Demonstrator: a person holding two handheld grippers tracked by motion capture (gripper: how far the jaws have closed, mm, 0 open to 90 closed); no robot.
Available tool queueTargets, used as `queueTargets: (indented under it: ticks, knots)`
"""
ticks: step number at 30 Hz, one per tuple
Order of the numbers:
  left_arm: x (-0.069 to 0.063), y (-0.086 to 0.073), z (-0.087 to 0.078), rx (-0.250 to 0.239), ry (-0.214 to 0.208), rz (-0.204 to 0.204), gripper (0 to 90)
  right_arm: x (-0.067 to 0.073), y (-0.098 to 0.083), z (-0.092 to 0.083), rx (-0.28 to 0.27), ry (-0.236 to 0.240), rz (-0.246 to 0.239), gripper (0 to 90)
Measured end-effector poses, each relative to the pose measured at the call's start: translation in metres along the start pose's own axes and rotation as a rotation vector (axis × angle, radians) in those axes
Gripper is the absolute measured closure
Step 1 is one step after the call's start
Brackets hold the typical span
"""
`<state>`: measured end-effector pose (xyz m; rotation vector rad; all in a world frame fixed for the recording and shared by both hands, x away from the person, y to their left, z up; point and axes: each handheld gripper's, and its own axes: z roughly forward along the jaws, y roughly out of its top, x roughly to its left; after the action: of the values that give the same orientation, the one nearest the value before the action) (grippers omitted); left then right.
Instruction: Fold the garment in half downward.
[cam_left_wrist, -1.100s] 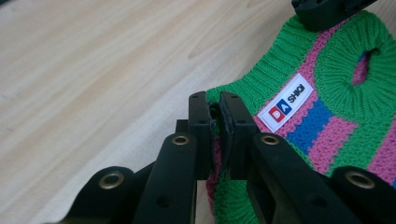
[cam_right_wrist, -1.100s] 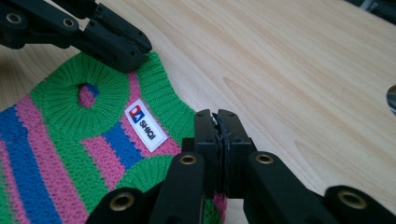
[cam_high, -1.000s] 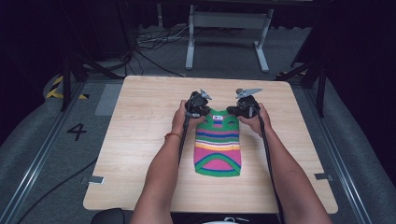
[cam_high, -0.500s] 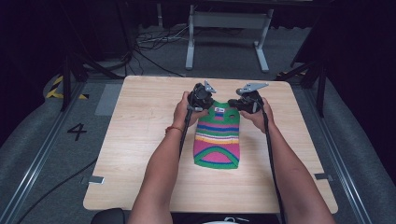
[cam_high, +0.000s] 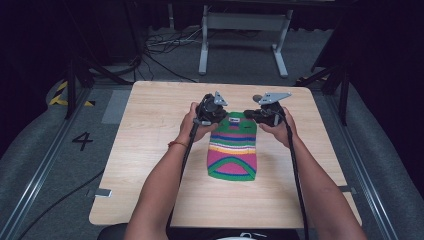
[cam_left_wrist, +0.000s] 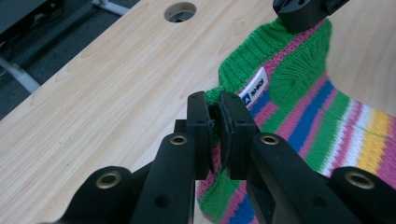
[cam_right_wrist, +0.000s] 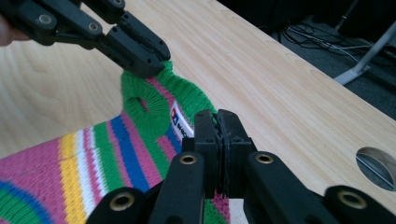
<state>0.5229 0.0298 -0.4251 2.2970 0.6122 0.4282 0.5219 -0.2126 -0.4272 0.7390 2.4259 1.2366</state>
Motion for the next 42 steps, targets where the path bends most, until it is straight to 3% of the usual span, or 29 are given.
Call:
queueTargets:
  ticks: [5,12,18,24,42]
  knots:
    - [-0.006,-0.005,-0.006,0.02,-0.015,0.06,85.1,0.008,-0.004,-0.007,-0.011,0.026,-0.012,88.2]
    - [-0.019,-0.011,-0.018,0.001,-0.013,0.123,85.9,0.024,-0.008,-0.014,-0.005,0.058,-0.048,88.1]
    - [-0.034,-0.021,-0.024,-0.009,-0.07,0.152,86.0,0.039,-0.016,-0.022,0.017,0.089,-0.079,88.1]
    - [-0.042,-0.031,-0.028,-0.01,-0.11,0.161,85.9,0.045,-0.025,-0.028,0.017,0.108,-0.083,88.1]
    - [-0.07,-0.053,-0.038,0.046,-0.157,0.254,85.8,0.08,-0.043,-0.039,0.042,0.203,-0.147,88.0]
